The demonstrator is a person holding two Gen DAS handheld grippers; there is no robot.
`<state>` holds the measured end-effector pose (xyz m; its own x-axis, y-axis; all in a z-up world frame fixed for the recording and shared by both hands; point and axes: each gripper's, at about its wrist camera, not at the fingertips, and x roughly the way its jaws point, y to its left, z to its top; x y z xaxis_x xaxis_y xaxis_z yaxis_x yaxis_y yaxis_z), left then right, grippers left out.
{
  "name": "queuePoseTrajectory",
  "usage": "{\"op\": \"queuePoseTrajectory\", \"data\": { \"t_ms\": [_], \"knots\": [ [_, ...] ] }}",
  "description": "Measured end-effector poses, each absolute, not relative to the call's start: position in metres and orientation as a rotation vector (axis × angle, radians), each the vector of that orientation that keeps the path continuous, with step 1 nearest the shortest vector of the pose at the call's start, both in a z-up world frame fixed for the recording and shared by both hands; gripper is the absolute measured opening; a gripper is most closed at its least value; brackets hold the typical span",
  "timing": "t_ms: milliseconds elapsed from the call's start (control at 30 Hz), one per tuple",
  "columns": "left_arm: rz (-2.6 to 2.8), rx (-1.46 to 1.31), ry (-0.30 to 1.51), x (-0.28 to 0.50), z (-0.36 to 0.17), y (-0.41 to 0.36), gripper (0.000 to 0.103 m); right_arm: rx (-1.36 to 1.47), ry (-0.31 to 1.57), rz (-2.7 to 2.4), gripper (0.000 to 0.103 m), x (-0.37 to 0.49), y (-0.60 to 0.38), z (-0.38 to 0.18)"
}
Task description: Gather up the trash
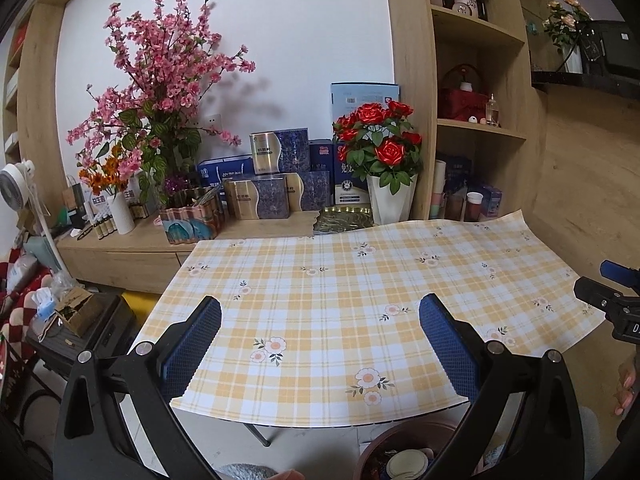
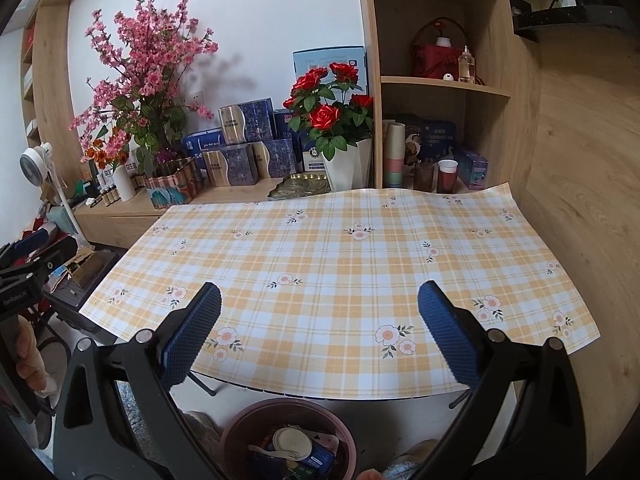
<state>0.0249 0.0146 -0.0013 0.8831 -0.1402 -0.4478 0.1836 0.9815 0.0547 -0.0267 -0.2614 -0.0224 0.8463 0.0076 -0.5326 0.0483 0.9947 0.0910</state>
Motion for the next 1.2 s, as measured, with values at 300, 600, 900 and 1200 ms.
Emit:
{"op": "queuePoseTrajectory", "data": {
  "t_ms": [300, 600, 900, 1200],
  "knots": [
    [-0.173, 0.115, 0.463, 0.0226, 0.0011, 0.0106, 0.097, 0.109, 0.553, -0.024, 0.097, -0.0286, -0.2617, -0.0179],
    [-0.183, 0.112, 0.463, 0.0230, 0.0045, 0.0080, 0.097, 0.102, 0.555, -0.025, 0.097, -0.0284, -0.2613, -0.0166],
    [-0.181, 0.113, 0.463, 0.0233, 0.0049, 0.0079, 0.097, 0.099, 0.550, -0.022, 0.097, -0.0289, -0.2600, -0.0158],
    [-0.189, 0.114, 0.476, 0.0236, 0.0020, 0.0072, 0.097, 0.098, 0.554, -0.020, 0.097, -0.0284, -0.2582, -0.0162]
  ]
}}
